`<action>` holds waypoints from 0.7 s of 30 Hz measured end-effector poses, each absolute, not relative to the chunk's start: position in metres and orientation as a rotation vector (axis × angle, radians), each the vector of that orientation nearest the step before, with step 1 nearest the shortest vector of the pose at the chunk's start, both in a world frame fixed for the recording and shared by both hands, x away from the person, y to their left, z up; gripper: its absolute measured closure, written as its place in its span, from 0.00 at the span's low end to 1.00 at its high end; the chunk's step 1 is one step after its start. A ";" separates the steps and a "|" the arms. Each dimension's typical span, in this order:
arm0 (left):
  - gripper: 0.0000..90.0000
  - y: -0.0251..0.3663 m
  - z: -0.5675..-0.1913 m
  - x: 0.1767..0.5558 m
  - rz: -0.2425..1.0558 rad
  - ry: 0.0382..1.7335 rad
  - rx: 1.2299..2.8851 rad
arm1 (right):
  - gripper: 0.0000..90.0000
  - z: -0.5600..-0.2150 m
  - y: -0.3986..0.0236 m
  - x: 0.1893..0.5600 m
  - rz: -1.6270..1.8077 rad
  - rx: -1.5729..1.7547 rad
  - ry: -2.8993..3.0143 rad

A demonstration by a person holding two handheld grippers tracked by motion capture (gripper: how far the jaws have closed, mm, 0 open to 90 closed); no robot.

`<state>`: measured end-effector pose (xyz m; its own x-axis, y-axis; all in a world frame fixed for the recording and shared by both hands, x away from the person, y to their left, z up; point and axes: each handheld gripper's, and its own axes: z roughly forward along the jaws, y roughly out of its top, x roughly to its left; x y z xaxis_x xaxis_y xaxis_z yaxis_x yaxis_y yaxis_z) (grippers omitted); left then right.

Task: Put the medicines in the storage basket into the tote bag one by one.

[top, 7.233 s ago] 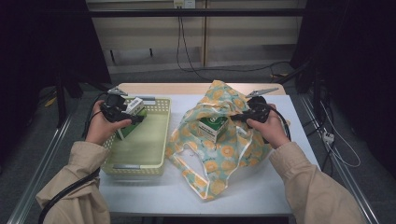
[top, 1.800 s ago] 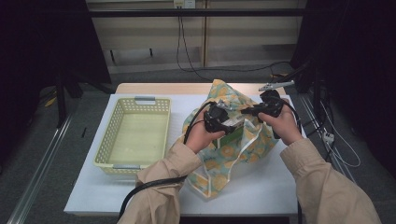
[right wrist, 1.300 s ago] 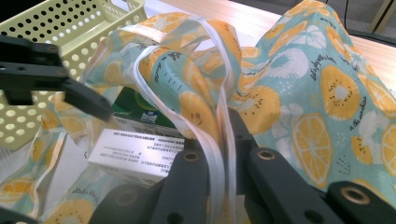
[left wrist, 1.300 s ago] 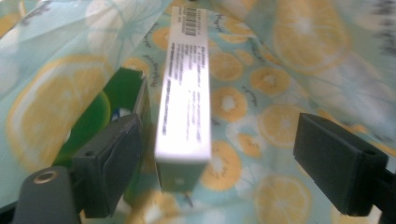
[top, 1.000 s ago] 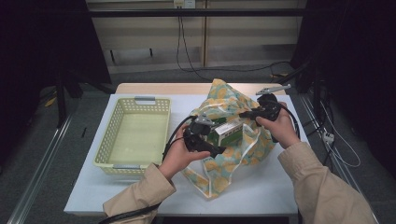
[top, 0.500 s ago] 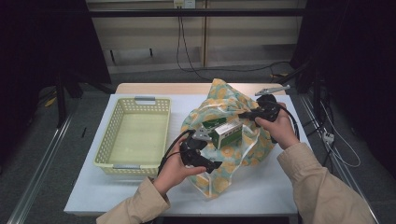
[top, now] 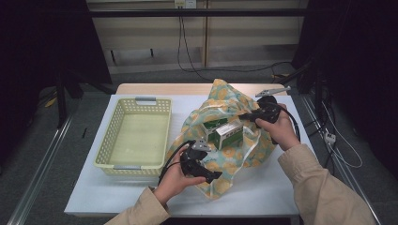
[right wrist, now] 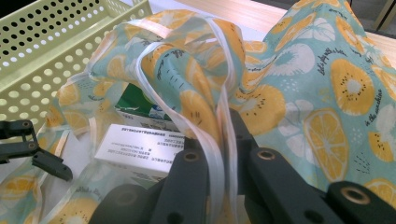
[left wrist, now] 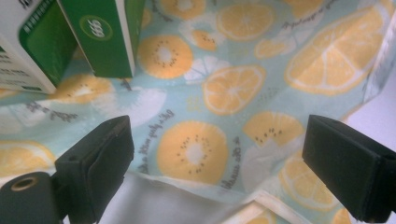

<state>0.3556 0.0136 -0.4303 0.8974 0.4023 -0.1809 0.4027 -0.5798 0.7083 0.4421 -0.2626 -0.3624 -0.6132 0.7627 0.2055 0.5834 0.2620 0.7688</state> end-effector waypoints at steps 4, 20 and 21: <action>0.09 0.010 -0.436 0.350 -0.053 0.527 2.251 | 0.98 -0.364 -0.262 0.443 1.271 1.262 2.323; 0.61 0.007 -0.451 0.348 0.012 0.464 2.308 | 0.98 -0.367 -0.258 0.445 1.278 1.263 2.328; 0.63 0.005 -0.451 0.348 0.003 0.441 2.311 | 0.98 -0.367 -0.258 0.446 1.277 1.264 2.328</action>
